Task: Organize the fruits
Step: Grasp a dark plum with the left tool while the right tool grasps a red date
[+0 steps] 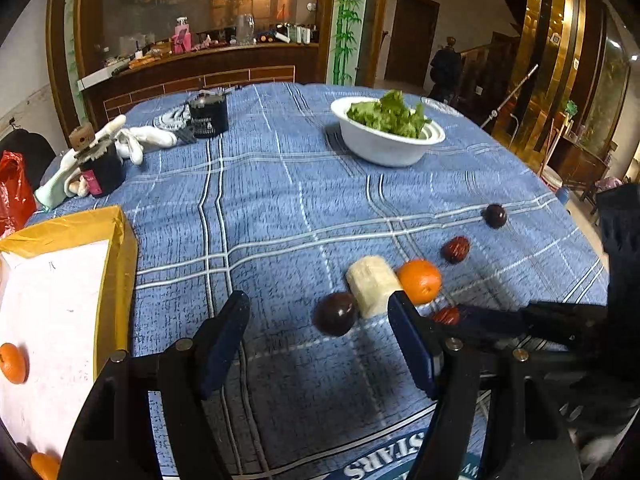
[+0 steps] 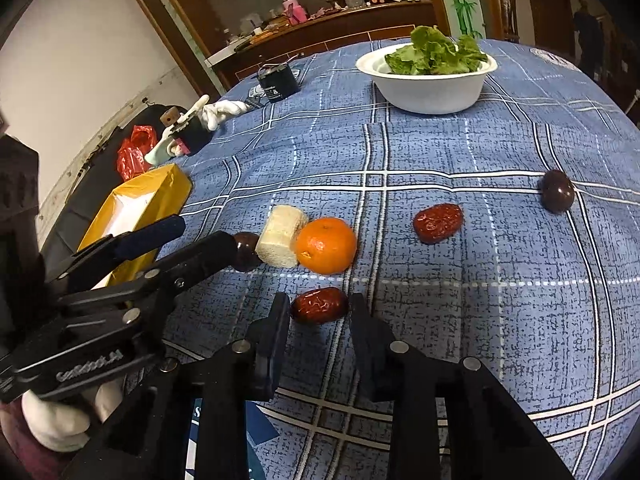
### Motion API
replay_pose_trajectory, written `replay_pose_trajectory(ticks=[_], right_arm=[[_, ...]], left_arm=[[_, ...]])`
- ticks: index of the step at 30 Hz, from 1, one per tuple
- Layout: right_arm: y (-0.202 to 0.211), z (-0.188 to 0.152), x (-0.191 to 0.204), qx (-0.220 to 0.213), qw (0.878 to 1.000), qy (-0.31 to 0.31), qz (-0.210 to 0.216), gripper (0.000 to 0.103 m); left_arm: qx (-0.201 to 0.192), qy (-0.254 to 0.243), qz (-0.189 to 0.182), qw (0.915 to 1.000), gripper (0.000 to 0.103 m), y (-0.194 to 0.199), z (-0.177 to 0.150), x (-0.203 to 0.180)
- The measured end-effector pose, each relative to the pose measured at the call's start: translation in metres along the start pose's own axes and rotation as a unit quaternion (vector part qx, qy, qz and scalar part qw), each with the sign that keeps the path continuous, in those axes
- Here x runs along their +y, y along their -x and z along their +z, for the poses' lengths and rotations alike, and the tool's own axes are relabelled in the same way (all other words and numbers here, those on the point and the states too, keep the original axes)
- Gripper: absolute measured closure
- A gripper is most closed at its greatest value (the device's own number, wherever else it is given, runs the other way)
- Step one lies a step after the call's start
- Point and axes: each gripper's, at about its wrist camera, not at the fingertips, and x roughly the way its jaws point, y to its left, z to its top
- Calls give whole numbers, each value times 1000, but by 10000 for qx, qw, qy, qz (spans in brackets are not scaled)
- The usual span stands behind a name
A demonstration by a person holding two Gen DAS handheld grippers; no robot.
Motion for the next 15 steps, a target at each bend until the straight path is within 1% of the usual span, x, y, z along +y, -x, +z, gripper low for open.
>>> replay_pose_trajectory(ticks=[2, 3, 4, 6, 8, 11, 13, 15], right_arm=[[4, 0, -5, -33, 9999, -120, 29, 70], [5, 1, -7, -37, 9998, -171, 42, 70], [6, 1, -9, -36, 9997, -234, 70, 70], [6, 1, -11, -7, 9994, -321, 112, 70], [4, 1, -11, 36, 9994, -340, 111, 70], [4, 1, -9, 36, 9994, -316, 101, 70], [3, 1, -9, 37, 9994, -320, 103, 70], [3, 1, -8, 31, 9994, -321, 102, 69]], left_arm=[[64, -35, -40, 10000, 47, 0, -4, 3], [119, -45, -76, 9999, 58, -1, -6, 4], [165, -41, -94, 9998, 66, -3, -7, 5], [257, 23, -91, 9996, 67, -7, -8, 9], [242, 32, -131, 9996, 67, -8, -6, 9], [193, -91, -114, 9997, 67, -9, -4, 3], [215, -172, -150, 9995, 64, -11, -4, -1], [210, -276, -87, 9994, 64, -10, -5, -5]])
